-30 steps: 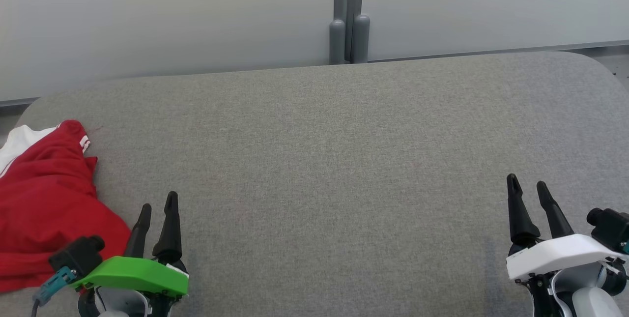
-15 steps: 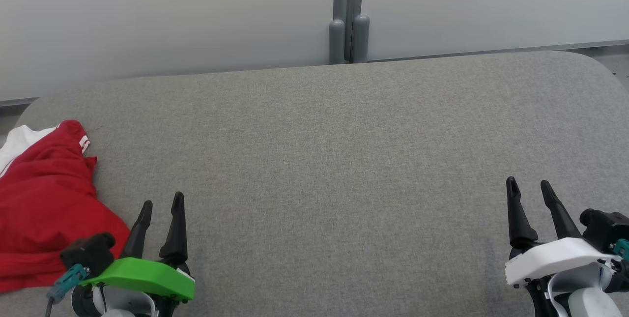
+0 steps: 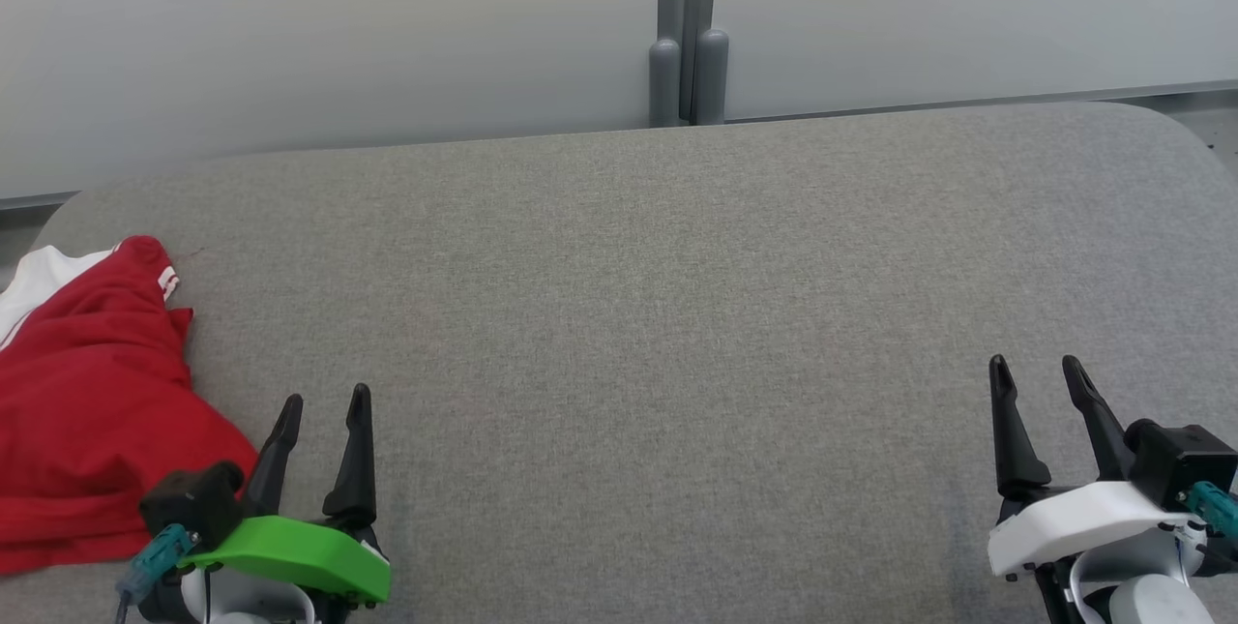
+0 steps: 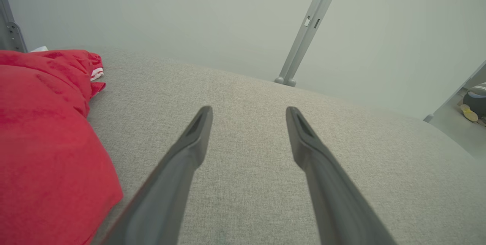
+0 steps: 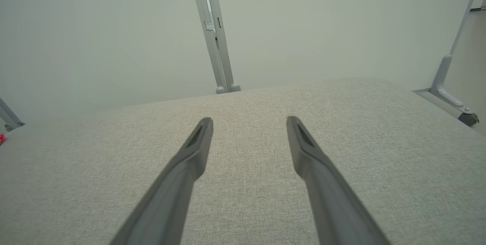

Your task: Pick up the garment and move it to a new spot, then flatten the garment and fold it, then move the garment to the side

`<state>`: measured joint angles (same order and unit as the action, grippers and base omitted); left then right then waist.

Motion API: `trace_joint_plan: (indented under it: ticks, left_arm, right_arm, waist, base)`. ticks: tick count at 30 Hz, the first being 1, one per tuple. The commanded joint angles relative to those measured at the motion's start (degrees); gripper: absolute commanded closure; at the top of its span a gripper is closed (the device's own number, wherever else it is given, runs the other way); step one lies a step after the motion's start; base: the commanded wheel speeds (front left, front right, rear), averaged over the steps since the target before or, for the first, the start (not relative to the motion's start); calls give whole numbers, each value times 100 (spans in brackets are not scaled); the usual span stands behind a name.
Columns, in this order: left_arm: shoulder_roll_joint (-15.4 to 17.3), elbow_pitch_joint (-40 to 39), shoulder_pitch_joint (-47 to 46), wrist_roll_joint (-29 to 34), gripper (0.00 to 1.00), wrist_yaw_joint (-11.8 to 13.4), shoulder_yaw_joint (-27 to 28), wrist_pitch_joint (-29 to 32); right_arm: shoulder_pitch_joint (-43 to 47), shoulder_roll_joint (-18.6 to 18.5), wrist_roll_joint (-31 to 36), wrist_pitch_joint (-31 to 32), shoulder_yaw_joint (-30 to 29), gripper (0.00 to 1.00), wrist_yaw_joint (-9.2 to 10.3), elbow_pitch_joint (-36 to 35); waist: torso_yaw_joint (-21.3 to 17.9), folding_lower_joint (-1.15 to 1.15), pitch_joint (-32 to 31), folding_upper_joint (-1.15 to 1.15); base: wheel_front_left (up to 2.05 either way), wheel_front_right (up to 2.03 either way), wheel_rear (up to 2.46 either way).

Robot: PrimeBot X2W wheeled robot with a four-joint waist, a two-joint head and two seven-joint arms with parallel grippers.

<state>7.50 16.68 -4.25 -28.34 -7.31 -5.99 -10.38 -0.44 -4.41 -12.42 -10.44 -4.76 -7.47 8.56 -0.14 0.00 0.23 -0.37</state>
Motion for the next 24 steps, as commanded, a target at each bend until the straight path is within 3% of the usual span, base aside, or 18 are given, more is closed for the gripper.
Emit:
trace_joint_plan:
  ticks: [1, 24]
  left_arm:
    - [61, -45, 6, 167, 0, -23, -18, -61]
    - [118, 118, 77, 913, 0, -23, -84, -330]
  right_arm:
    - [18, -15, 201, -63, -7, 0, -3, -71]
    - [132, 1, 1095, -326, -49, 0, -3, -46]
  waist:
    - [4, 0, -2, 26]
    - [-1, 0, -13, 32]
  base:
    - [0, 0, 0]
    - [0, 0, 0]
